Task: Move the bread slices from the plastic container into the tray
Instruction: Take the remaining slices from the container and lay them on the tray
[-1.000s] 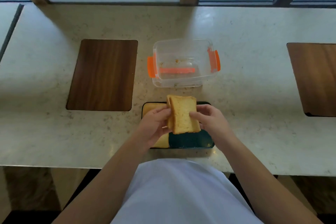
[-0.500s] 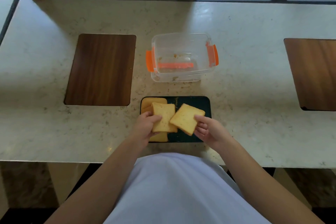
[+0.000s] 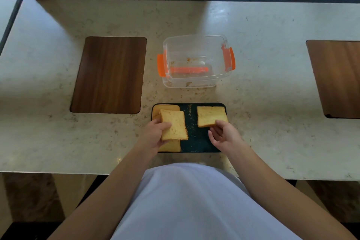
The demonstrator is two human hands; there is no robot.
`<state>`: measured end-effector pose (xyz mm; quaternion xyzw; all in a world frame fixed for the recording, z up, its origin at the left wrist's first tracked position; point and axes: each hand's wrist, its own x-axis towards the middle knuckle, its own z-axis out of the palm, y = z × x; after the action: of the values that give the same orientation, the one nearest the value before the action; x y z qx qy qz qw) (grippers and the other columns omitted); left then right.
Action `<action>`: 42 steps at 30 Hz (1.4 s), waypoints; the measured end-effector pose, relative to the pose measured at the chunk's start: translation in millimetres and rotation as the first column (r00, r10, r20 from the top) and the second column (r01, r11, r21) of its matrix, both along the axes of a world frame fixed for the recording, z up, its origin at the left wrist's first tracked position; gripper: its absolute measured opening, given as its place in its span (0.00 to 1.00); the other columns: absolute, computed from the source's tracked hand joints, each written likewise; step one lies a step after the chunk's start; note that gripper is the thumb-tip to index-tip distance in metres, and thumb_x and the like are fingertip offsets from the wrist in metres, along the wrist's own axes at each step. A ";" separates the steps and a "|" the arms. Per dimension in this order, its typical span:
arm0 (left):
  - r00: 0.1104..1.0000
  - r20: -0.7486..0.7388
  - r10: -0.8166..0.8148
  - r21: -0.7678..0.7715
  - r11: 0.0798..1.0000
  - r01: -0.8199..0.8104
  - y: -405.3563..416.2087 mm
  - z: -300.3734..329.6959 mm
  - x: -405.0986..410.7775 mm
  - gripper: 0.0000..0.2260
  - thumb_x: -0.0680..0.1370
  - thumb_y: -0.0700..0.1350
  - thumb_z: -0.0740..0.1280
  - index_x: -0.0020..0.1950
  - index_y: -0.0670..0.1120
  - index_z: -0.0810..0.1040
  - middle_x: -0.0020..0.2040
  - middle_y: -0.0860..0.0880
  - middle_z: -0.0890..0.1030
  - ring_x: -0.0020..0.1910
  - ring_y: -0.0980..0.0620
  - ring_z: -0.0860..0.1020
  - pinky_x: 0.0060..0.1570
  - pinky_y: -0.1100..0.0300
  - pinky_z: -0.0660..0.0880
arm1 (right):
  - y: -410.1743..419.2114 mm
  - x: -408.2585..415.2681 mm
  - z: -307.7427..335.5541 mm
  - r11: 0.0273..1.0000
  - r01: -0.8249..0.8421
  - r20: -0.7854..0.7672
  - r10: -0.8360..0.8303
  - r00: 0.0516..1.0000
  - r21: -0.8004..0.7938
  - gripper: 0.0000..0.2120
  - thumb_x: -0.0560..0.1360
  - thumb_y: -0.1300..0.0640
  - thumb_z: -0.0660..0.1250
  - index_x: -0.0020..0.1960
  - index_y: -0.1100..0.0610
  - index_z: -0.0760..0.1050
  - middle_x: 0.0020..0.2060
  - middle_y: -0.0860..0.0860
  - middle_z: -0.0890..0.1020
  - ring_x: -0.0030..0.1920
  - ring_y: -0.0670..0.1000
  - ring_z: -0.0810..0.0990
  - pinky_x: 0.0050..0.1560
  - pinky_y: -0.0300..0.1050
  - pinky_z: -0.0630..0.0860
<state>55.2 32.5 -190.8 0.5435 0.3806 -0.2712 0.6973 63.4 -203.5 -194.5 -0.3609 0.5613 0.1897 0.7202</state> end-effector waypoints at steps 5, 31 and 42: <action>1.000 -0.018 0.003 0.014 1.000 -0.003 -1.2 -0.6 -1.3 0.20 0.80 0.39 0.67 0.72 0.45 0.72 0.63 0.43 0.81 0.60 0.42 0.80 0.47 0.51 0.80 | 0.5 -5.0 -3.0 0.999 0.034 -0.012 -0.035 0.999 -0.021 0.08 0.80 0.63 0.69 0.59 0.63 0.77 0.52 0.59 0.83 0.51 0.55 0.84 0.41 0.46 0.82; 0.880 0.203 -0.429 0.224 0.896 0.384 -43.6 11.0 -2.6 0.18 0.79 0.42 0.69 0.68 0.52 0.71 0.60 0.50 0.82 0.56 0.52 0.82 0.50 0.53 0.82 | 5.7 -29.9 4.2 0.852 -0.523 0.300 0.496 0.815 0.014 0.15 0.78 0.56 0.73 0.63 0.60 0.79 0.54 0.56 0.88 0.56 0.56 0.87 0.58 0.53 0.82; 0.512 0.378 -0.772 0.685 0.605 0.407 -54.9 11.7 0.0 0.16 0.80 0.47 0.70 0.68 0.51 0.77 0.54 0.55 0.80 0.48 0.60 0.79 0.50 0.61 0.79 | -28.1 11.3 40.7 0.234 -0.755 0.109 0.971 0.213 -0.612 0.04 0.75 0.52 0.75 0.49 0.47 0.85 0.41 0.48 0.85 0.43 0.49 0.81 0.45 0.43 0.76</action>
<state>55.2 -22.4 -179.1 0.8640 -0.0453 -0.1850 0.4662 74.7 -231.6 -153.8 -0.7993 0.0771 0.3458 0.4853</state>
